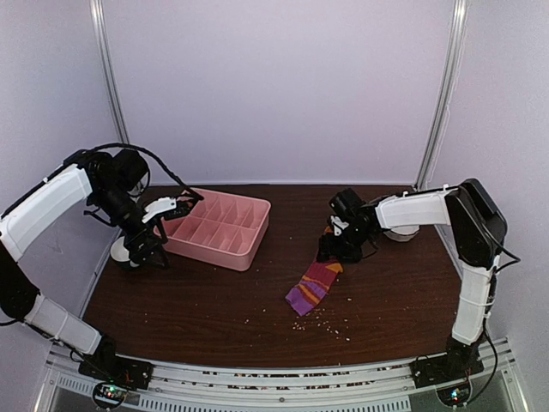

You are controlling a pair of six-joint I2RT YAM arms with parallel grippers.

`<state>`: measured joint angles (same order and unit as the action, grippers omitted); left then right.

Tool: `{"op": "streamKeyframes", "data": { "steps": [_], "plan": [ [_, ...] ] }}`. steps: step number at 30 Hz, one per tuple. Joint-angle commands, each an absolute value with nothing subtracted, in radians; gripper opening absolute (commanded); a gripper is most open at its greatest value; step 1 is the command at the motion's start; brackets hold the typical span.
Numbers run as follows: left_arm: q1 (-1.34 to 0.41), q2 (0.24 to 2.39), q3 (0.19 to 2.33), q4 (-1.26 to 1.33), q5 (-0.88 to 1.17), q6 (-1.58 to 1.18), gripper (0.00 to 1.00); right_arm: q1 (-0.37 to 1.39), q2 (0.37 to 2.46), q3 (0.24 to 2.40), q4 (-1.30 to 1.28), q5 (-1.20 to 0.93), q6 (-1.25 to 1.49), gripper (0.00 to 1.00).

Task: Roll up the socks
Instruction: Move the sock to the center of the board, then pick up the sock from the center of the board.

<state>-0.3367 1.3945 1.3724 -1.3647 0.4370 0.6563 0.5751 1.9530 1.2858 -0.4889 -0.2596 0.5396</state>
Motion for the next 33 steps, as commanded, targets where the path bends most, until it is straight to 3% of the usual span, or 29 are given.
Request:
{"op": "streamKeyframes", "data": {
  "steps": [1, 9, 13, 14, 21, 23, 25, 27, 33],
  "plan": [
    [-0.339, 1.356, 1.358, -1.381, 0.413, 0.654, 0.98, 0.595, 2.027, 1.293, -0.431, -0.285, 0.558, 0.66],
    [-0.339, 1.334, 1.329, -1.384, 0.409, 0.646, 0.98, 0.645, 2.163, 1.547, -0.526, -0.279, 0.464, 0.72],
    [-0.338, 1.321, 1.328, -1.377, 0.403, 0.623, 0.98, 0.672, 2.167, 1.624, -0.598, -0.206, 0.422, 0.84],
    [-0.339, 1.316, 1.329, -1.367, 0.396, 0.612, 0.98, 0.673, 2.149, 1.613, -0.596, -0.184, 0.42, 0.97],
    [-0.337, 1.279, 1.358, -1.257, 0.321, 0.512, 0.98, 0.678, 1.811, 1.326, -0.384, 0.178, 0.448, 0.99],
    [-0.339, 1.279, 1.362, -1.232, 0.318, 0.499, 0.98, 0.655, 1.692, 1.19, -0.262, 0.153, 0.519, 0.99],
    [-0.338, 1.284, 1.362, -1.22, 0.357, 0.505, 0.98, 0.601, 1.61, 1.041, -0.059, -0.067, 0.56, 1.0],
    [-0.345, 1.288, 1.348, -1.216, 0.455, 0.557, 0.98, 0.601, 1.551, 0.927, 0.074, -0.145, 0.543, 1.0],
    [-0.584, 1.379, 1.313, -1.132, 0.342, 0.702, 0.98, 0.826, 1.441, 0.803, -0.025, 0.046, 0.298, 1.0]
  ]
}}
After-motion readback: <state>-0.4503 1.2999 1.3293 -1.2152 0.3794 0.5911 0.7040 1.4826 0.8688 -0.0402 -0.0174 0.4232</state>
